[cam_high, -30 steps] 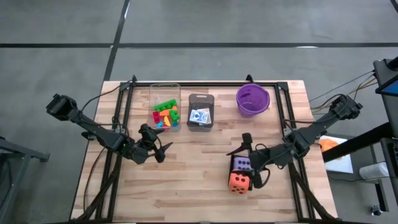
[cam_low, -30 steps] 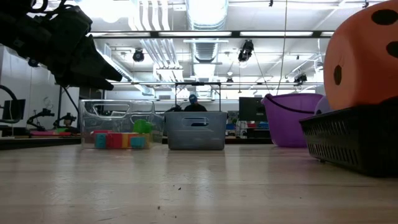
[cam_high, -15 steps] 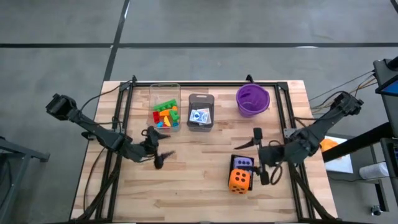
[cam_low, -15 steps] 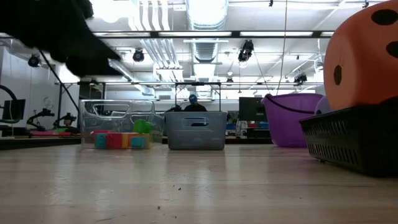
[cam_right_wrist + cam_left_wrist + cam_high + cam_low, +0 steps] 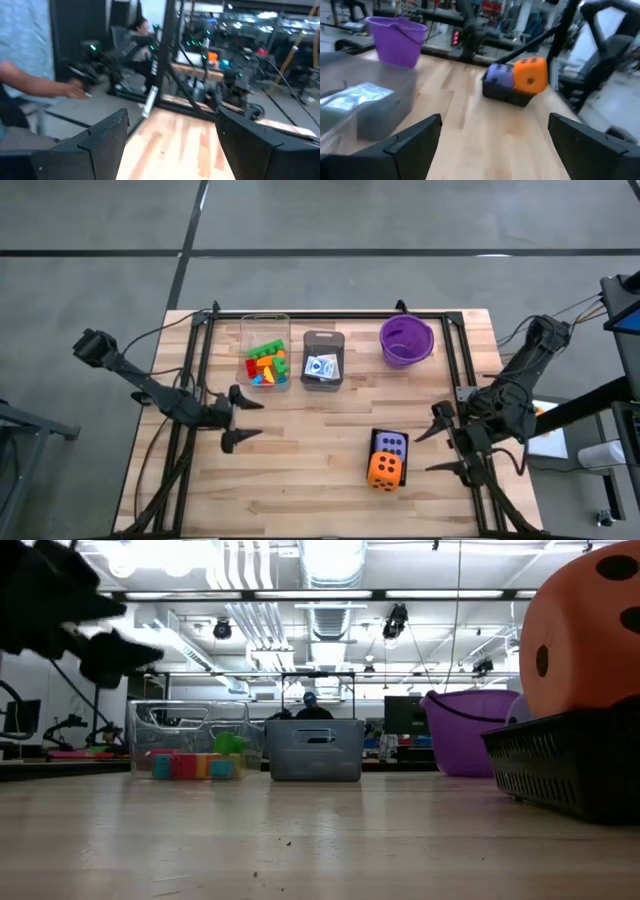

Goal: Pick & Place Toys
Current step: Return to Home Position

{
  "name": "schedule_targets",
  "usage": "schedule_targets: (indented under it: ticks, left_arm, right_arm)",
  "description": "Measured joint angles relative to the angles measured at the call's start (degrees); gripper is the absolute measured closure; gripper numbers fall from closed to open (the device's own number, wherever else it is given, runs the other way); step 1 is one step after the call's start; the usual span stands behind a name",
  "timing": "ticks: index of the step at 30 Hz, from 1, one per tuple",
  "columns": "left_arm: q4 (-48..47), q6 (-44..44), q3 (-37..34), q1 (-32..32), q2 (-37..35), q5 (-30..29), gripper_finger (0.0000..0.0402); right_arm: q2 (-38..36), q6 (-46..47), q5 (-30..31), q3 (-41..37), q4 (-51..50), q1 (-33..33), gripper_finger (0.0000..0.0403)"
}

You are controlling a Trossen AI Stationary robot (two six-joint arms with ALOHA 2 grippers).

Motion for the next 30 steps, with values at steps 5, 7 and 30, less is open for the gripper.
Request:
schedule_targets:
  ticks: [5, 7, 30]
  left_arm:
    - [-16.67, -3.43, -0.22, 0.37, -10.23, -2.02, 0.0034]
    - [-21.74, -3.49, -0.2, 0.49, -16.31, -1.92, 0.0034]
    - [-37.52, 5.1, 1.96, 0.84, -41.93, -4.47, 0.0034]
  right_arm:
    - [-4.41, -0.43, 1.37, -4.26, 1.18, 2.91, 0.0112]
    - [-6.06, -1.02, 1.96, -4.99, 1.11, 3.55, 0.0112]
    - [-45.84, -4.52, -19.86, -35.03, -2.02, 3.68, 0.0112]
